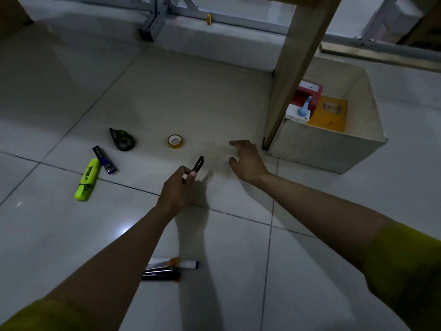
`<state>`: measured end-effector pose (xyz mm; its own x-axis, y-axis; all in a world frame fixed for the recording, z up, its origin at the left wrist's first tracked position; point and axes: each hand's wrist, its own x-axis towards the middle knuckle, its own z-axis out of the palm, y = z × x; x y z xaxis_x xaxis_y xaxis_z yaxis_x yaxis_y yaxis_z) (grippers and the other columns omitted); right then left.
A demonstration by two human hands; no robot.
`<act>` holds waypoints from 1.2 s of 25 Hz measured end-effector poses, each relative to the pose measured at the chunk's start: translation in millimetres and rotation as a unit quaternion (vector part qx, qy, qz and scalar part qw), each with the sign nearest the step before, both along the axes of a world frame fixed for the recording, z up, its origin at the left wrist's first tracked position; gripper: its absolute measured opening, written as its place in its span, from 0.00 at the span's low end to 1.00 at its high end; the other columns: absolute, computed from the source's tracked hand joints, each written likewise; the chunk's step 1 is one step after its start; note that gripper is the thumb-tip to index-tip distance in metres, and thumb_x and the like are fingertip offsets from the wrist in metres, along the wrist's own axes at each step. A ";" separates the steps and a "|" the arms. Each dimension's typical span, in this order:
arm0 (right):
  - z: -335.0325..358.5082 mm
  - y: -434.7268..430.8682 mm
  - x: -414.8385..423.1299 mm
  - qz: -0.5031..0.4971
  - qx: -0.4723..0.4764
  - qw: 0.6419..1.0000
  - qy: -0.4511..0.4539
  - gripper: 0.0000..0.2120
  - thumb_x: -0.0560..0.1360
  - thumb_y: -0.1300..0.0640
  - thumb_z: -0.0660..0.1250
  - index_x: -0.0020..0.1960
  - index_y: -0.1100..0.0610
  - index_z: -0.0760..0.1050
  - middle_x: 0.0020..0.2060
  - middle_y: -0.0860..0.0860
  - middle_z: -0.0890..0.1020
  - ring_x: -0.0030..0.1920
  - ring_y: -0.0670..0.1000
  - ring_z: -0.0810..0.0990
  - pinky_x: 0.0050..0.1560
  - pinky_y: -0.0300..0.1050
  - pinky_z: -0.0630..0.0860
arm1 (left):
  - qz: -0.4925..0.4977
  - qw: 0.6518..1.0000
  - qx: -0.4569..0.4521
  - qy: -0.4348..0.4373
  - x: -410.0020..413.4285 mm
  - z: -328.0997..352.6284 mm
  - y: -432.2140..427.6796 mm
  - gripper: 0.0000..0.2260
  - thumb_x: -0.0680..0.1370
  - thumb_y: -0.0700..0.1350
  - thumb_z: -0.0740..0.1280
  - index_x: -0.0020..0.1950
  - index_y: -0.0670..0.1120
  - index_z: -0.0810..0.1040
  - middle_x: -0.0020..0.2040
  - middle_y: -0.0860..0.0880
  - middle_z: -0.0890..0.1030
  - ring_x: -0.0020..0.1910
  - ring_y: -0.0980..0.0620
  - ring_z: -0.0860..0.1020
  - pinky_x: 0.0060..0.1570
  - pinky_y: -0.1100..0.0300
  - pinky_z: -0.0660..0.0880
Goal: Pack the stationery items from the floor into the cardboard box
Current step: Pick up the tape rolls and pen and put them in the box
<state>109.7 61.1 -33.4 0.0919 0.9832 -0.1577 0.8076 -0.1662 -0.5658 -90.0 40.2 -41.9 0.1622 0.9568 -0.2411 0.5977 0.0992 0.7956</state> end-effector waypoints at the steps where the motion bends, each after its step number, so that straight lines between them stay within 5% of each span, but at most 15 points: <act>1: -1.1 2.7 7.2 0.000 -0.042 0.999 -0.017 0.30 0.78 0.55 0.61 0.77 0.55 0.54 0.76 0.56 0.55 0.76 0.58 0.54 0.75 0.45 0.52 | 0.005 1.000 -0.004 -0.011 1.4 -1.0 1.2 0.15 0.80 0.52 0.57 0.53 0.41 0.73 0.37 0.47 0.74 0.37 0.49 0.72 0.32 0.59 0.65; 5: -4.9 9.0 25.1 0.004 -0.154 0.988 -0.025 0.42 0.75 0.50 0.65 0.77 0.44 0.39 0.78 0.53 0.40 0.77 0.60 0.43 0.77 0.55 0.51 | 0.008 1.000 -0.002 -0.027 7.0 -1.9 4.1 0.15 0.80 0.54 0.58 0.52 0.42 0.74 0.36 0.47 0.74 0.37 0.48 0.72 0.33 0.59 0.65; 8: -14.8 12.9 33.0 0.047 -0.142 0.987 -0.067 0.39 0.76 0.51 0.63 0.77 0.44 0.43 0.78 0.53 0.49 0.77 0.59 0.51 0.76 0.53 0.53 | 0.015 1.000 -0.003 -0.027 12.0 -0.5 4.7 0.14 0.80 0.53 0.58 0.52 0.44 0.74 0.37 0.46 0.75 0.37 0.49 0.73 0.34 0.59 0.66; 11: -23.5 9.4 33.8 0.084 -0.093 0.983 -0.133 0.27 0.78 0.56 0.60 0.75 0.51 0.59 0.70 0.58 0.64 0.69 0.61 0.64 0.69 0.48 0.62 | 0.010 1.000 -0.002 -0.018 16.5 2.9 3.7 0.13 0.80 0.54 0.57 0.52 0.46 0.74 0.35 0.47 0.75 0.35 0.50 0.73 0.35 0.58 0.66; 15: -25.3 -0.9 30.1 0.105 -0.087 0.981 -0.138 0.20 0.79 0.56 0.59 0.71 0.55 0.67 0.63 0.61 0.70 0.63 0.62 0.68 0.58 0.44 0.65 | -0.001 0.999 0.001 -0.032 21.8 6.6 2.7 0.13 0.80 0.54 0.57 0.52 0.47 0.75 0.33 0.49 0.73 0.32 0.51 0.71 0.34 0.58 0.65; 18: -6.9 -11.3 28.4 0.097 -0.085 0.988 -0.082 0.19 0.79 0.54 0.60 0.68 0.57 0.70 0.61 0.62 0.73 0.59 0.62 0.73 0.58 0.43 0.69 | -0.003 0.999 0.004 -0.046 30.7 13.0 0.3 0.12 0.80 0.53 0.57 0.51 0.48 0.74 0.31 0.49 0.72 0.29 0.53 0.69 0.31 0.59 0.64; 23: 31.1 -33.7 29.2 0.010 -0.043 0.997 0.069 0.15 0.79 0.53 0.56 0.59 0.58 0.75 0.45 0.54 0.77 0.47 0.55 0.77 0.37 0.39 0.69 | -0.036 0.998 0.051 -0.030 47.5 28.8 -5.1 0.15 0.81 0.54 0.55 0.51 0.47 0.76 0.32 0.50 0.74 0.34 0.50 0.72 0.32 0.59 0.66; 30: 72.8 -58.7 57.5 -0.207 0.050 0.919 0.333 0.16 0.81 0.58 0.48 0.49 0.61 0.74 0.35 0.56 0.78 0.27 0.51 0.74 0.21 0.38 0.64 | -0.054 0.994 0.038 -0.086 95.5 57.7 -14.9 0.16 0.81 0.52 0.55 0.45 0.45 0.78 0.31 0.49 0.72 0.29 0.52 0.68 0.29 0.59 0.62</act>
